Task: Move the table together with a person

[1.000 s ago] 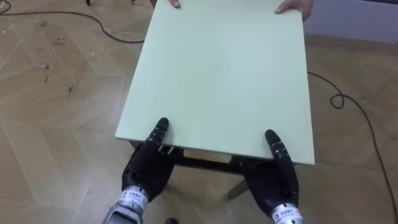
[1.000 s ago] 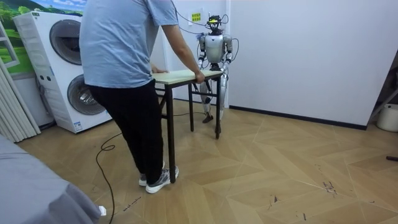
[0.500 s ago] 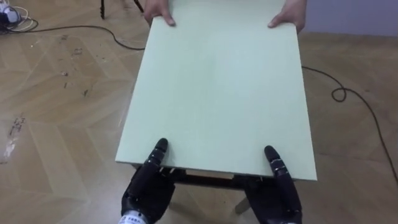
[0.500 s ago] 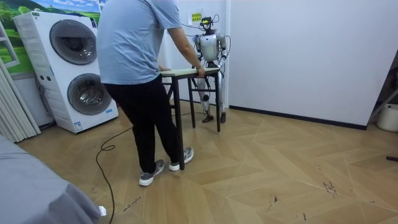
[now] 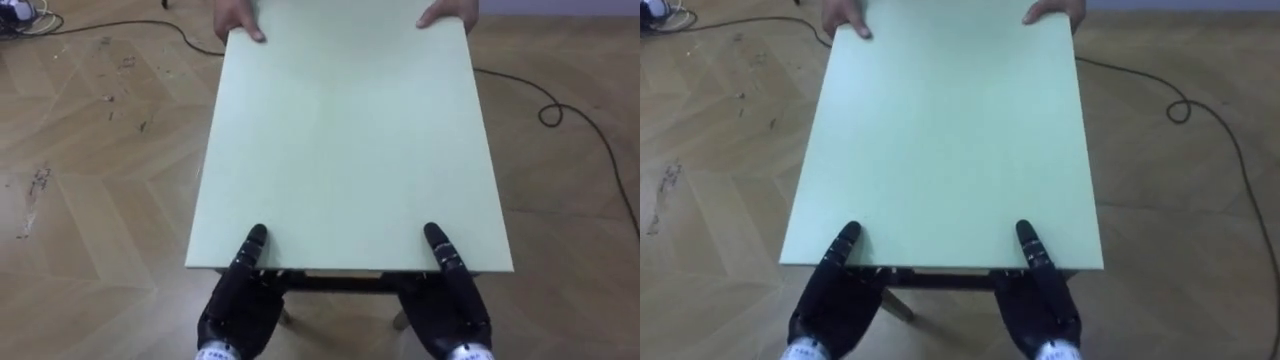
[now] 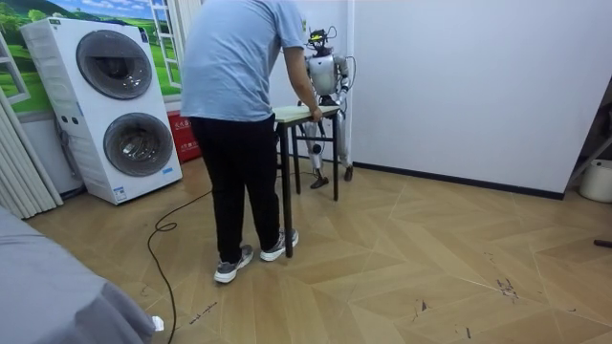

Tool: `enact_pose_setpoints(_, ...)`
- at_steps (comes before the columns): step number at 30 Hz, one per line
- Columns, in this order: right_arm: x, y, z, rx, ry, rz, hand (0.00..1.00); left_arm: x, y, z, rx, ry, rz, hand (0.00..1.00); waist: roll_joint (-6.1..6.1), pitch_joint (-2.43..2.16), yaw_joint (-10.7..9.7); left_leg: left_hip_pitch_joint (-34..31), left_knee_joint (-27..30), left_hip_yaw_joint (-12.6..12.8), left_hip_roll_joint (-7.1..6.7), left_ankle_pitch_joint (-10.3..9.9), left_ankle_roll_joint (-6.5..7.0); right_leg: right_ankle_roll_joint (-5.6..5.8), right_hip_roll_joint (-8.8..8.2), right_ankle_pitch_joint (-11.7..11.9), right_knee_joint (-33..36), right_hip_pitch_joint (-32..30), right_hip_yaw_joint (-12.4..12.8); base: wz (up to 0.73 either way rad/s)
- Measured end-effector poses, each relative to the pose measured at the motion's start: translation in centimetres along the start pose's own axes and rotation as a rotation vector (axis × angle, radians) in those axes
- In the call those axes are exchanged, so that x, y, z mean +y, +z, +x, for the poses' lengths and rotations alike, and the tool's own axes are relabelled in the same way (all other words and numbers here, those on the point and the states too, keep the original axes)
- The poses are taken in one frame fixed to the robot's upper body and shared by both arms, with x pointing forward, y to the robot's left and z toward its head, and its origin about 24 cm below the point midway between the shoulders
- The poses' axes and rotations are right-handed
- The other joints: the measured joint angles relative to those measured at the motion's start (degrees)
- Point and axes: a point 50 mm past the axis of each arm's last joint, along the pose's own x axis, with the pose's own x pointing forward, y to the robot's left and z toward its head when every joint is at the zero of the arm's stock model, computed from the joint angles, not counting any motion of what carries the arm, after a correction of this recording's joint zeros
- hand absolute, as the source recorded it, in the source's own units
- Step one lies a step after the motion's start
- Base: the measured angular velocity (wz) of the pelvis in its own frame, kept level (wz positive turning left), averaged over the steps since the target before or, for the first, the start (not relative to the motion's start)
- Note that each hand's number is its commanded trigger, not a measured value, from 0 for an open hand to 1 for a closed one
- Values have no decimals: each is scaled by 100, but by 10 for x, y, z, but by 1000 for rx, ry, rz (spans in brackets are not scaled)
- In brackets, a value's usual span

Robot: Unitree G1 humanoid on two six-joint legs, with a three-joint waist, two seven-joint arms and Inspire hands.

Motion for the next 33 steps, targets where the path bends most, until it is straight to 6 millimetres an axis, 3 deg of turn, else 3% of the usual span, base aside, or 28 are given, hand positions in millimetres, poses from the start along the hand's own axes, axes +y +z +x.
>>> enact_pose_setpoints(2,7,3,9,-10,17,-4,100,-8,3,9,-17,-13,7,100,14,-4,-117,72,-655,-46,-52,-253,63,-16,-38,282,-152,-193,-135,26)
enact_pose_setpoints(3,8,5,11,-16,19,-5,100,-10,3,11,-18,-15,10,100,11,-5,-160,81,-905,-48,-116,-289,105,-11,-92,430,-254,-234,-184,27)
enact_pose_setpoints(5,7,6,10,-18,13,0,100,-10,2,13,-13,-9,6,100,-3,-11,-214,80,-1139,-106,-263,-271,143,37,-201,652,-346,-252,-168,14)
enact_pose_setpoints(6,5,6,9,-6,6,0,100,-8,1,11,-11,3,3,100,-34,-22,-279,67,-1195,-111,-397,-206,277,75,-290,796,-413,-258,-93,0)
enact_pose_setpoints(9,1,4,6,13,-12,-2,100,-3,-1,7,-6,23,-2,100,-114,-52,-292,59,-1245,-80,-645,-88,489,148,-430,1111,-583,-251,92,-16)
enact_pose_setpoints(10,-2,3,5,21,-23,-2,100,0,-2,6,-1,35,-6,100,-184,-68,-282,76,-1296,24,-796,-21,611,199,-510,1282,-654,-251,261,-20)
enact_pose_setpoints(12,-3,3,4,26,-27,-2,100,1,-3,6,3,42,-11,100,-275,-68,-317,36,-1315,135,-922,80,796,414,-568,1670,-821,-259,696,-8)
enact_pose_setpoints(13,-3,3,5,30,-28,5,100,1,-3,6,2,42,-15,100,-308,-67,-364,-39,-1312,320,-921,150,901,727,-571,1980,-937,-261,1034,31)
enact_pose_setpoints(14,-6,2,1,31,-42,15,100,2,-4,7,12,49,-7,100,-351,-66,-453,-56,-1308,727,-831,221,937,1008,-663,1693,-531,-274,1204,44)
enact_pose_setpoints(15,-8,3,-2,25,-54,24,100,2,-5,7,24,52,-1,100,-364,-73,-457,-39,-1317,891,-786,258,941,1082,-733,1333,-100,-277,1215,53)
enact_pose_setpoints(16,-12,2,-8,15,-64,37,100,2,-7,7,38,54,11,100,-408,-90,-456,-32,-1357,1116,-723,324,962,1195,-874,626,813,-260,1266,32)
enact_pose_setpoints(17,-13,2,-10,14,-68,41,100,3,-7,6,42,54,18,100,-444,-93,-437,-39,-1406,1244,-723,391,1000,1239,-989,145,1496,-149,1368,17)
enact_pose_setpoints(19,-13,1,-10,16,-62,39,100,4,-7,5,41,52,17,100,-455,-92,-363,-113,-1392,1316,-744,420,1037,1390,-1136,-329,1820,241,1499,-17)
enact_pose_setpoints(20,-13,0,-10,20,-61,38,100,5,-7,4,41,50,19,100,-463,-90,-298,-157,-1397,1358,-754,452,1043,1459,-1152,-517,1669,577,1576,-28)
enact_pose_setpoints(22,-13,-3,-10,27,-58,44,100,6,-7,3,38,51,20,100,-480,-82,-236,-238,-1402,1403,-753,508,1024,1541,-1093,-680,1022,1047,1617,-21)
enact_pose_setpoints(25,-12,-7,-10,33,-57,34,100,9,-4,-1,31,54,28,100,-533,-53,-162,-329,-1503,1495,-733,663,977,1530,-927,-619,98,1301,1556,-22)
enact_pose_setpoints(29,-13,-9,-12,35,-62,35,100,12,-2,-5,25,58,37,100,-563,-48,-95,-486,-1624,1484,-589,896,898,1367,-691,-262,-479,1345,1511,-10)
enact_pose_setpoints(33,-16,-10,-16,35,-71,37,100,14,-3,-9,30,59,43,100,-606,-41,-117,-512,-1749,1409,-555,1063,836,1277,-604,-150,-686,1367,1456,6)
